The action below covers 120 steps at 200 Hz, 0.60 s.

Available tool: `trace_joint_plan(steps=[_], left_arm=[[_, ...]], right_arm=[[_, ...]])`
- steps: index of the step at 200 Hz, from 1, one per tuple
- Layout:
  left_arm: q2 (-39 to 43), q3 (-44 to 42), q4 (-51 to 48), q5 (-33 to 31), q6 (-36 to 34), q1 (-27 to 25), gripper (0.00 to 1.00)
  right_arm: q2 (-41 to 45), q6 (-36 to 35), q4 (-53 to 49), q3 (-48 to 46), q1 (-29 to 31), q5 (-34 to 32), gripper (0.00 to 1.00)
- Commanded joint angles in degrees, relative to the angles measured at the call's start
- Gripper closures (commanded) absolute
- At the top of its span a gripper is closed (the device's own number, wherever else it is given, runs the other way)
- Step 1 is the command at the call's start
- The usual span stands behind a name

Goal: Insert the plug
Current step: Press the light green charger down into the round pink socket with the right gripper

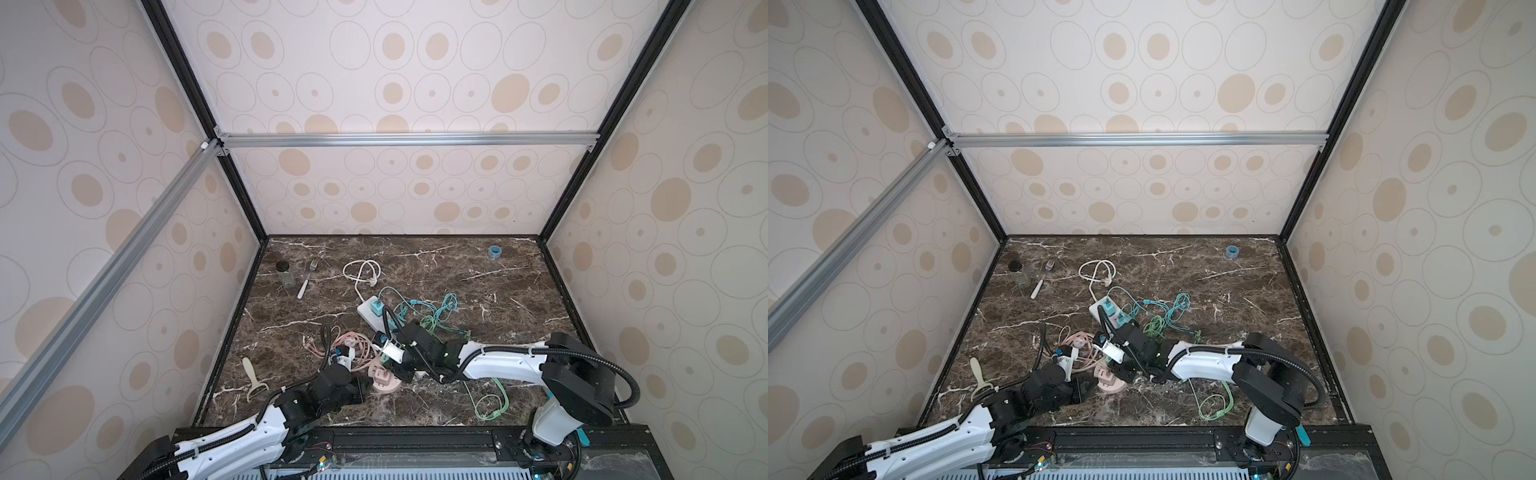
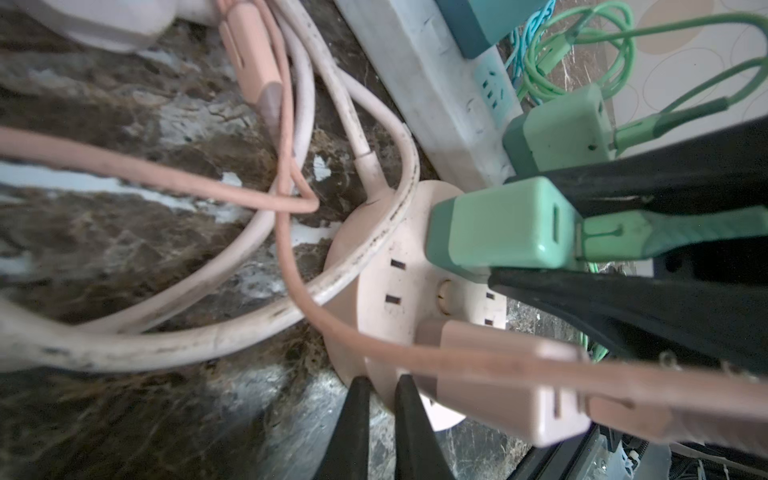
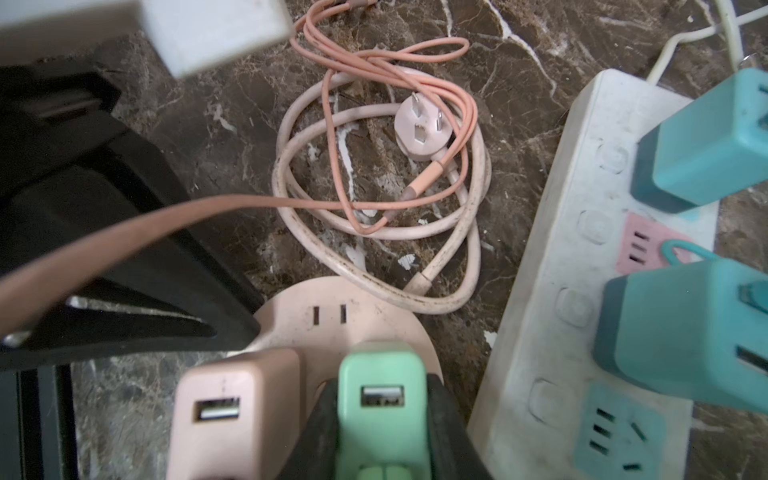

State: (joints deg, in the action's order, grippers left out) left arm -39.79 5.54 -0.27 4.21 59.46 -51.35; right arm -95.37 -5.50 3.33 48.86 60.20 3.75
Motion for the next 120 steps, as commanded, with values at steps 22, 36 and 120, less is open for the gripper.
trace_joint_plan(steps=[22, 36, 120], left_arm=[[1.29, 2.63, -2.50, 1.43, -1.93, 0.50, 0.86], [1.27, 3.15, -2.80, 1.33, -2.46, 0.77, 0.86], [1.74, 6.50, -6.54, 0.34, -4.53, 1.41, 0.76]], right_arm=[[-7.60, 3.02, -12.32, -6.32, 0.52, -1.12, 0.99], [-7.13, 3.10, -11.98, -6.33, 0.48, -1.15, 0.96], [0.63, 1.71, -14.51, -1.78, 0.51, -1.35, 0.82]])
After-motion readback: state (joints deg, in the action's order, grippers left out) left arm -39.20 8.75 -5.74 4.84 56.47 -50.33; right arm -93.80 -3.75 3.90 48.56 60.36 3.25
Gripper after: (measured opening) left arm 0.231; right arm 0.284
